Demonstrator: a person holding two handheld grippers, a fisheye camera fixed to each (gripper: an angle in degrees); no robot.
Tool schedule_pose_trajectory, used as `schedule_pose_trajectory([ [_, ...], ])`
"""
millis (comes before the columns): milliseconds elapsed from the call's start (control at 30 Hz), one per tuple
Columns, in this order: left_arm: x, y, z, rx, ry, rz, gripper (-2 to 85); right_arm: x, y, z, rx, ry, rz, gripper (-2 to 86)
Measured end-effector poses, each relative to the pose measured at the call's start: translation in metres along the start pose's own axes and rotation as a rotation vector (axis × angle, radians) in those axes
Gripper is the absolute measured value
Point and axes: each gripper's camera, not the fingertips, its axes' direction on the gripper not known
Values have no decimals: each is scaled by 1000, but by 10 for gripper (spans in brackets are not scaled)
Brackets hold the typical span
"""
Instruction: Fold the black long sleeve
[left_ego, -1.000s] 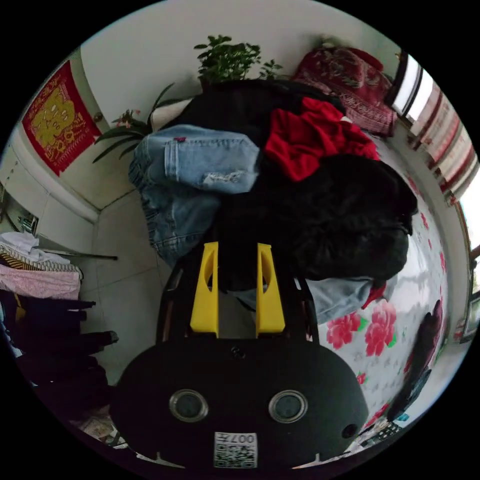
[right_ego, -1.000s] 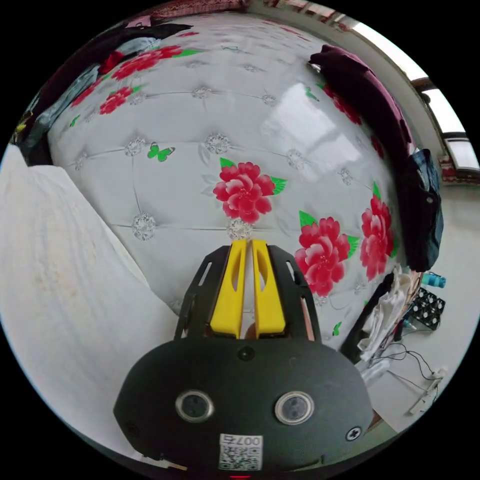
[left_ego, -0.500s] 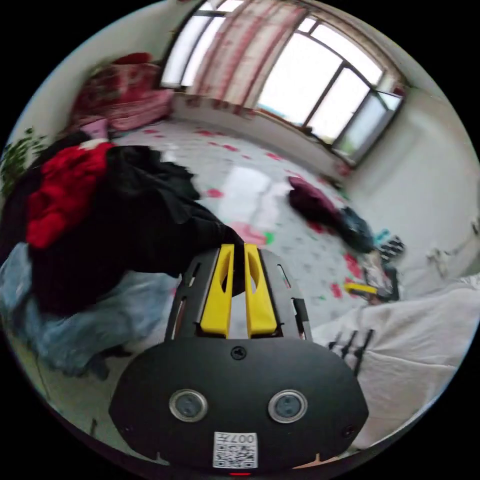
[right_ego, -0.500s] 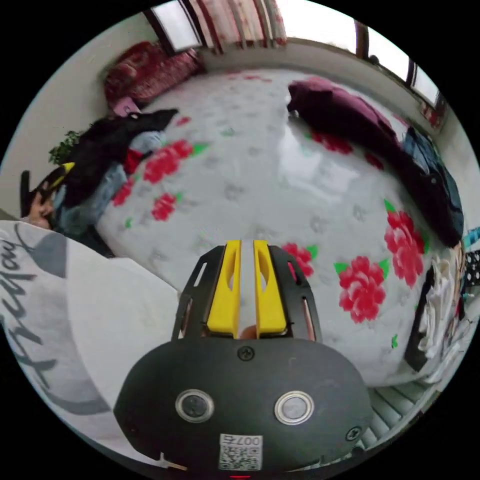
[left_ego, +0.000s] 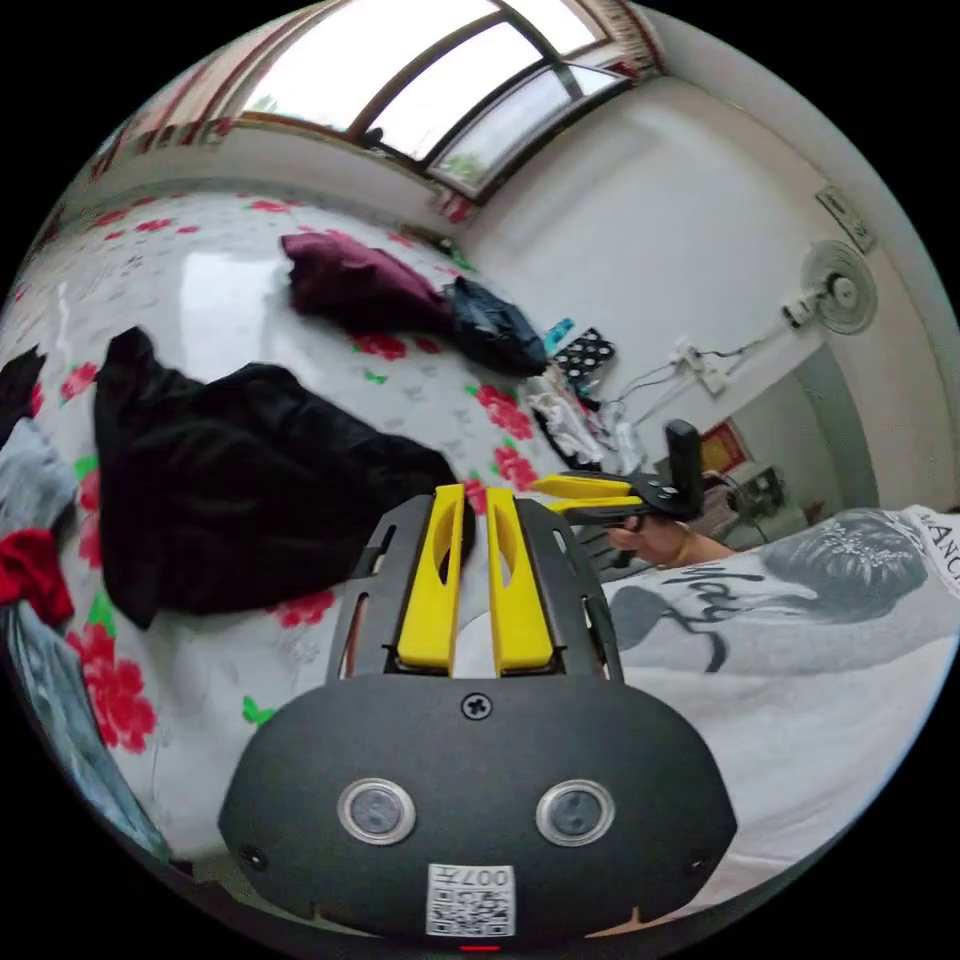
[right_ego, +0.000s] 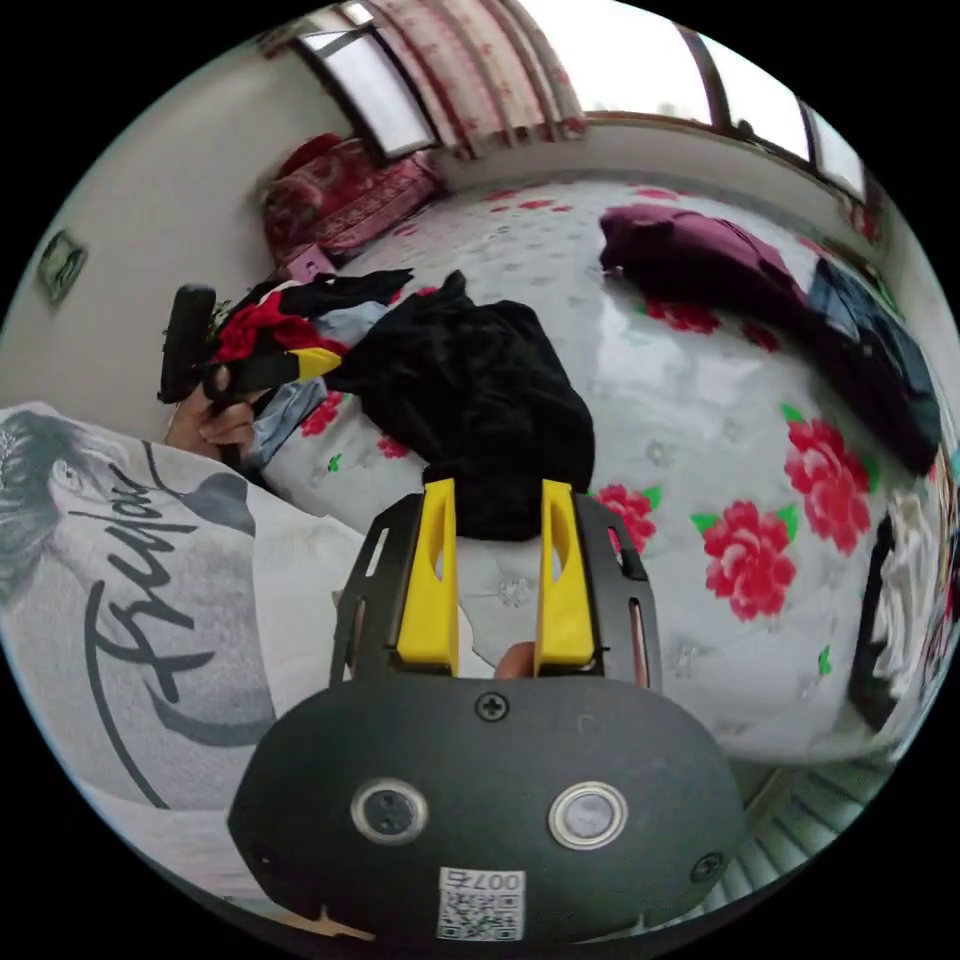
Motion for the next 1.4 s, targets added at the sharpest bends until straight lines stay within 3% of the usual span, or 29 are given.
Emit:
schedule_pose_trajectory([
  [233,-38,-35,29,-103,-268,-40,62,19,3,25,1,69,172,95],
  [467,-46,-118,106,-215,-332,72,75,-35,-69,110,-161,111,-34,83],
  [567,-52,-147,161,-344,-357,128,73,-38,-77,162,-356,180,-47,57],
  [667,-77,-154,221,-568,-461,64,46,-34,-76,139,-281,172,-8,26],
  [800,-71,-167,186,-381,-276,93,2,-22,-68,62,-119,252,74,9],
  [1000,-32,-179,41,73,-88,127,-5,3,-59,-92,226,228,184,2],
  [1267,68,-168,-95,501,-141,232,-5,-45,-150,-249,655,214,-61,-2],
  [1400,142,-140,-143,733,-167,385,-5,-89,-159,-314,833,236,-216,-2],
])
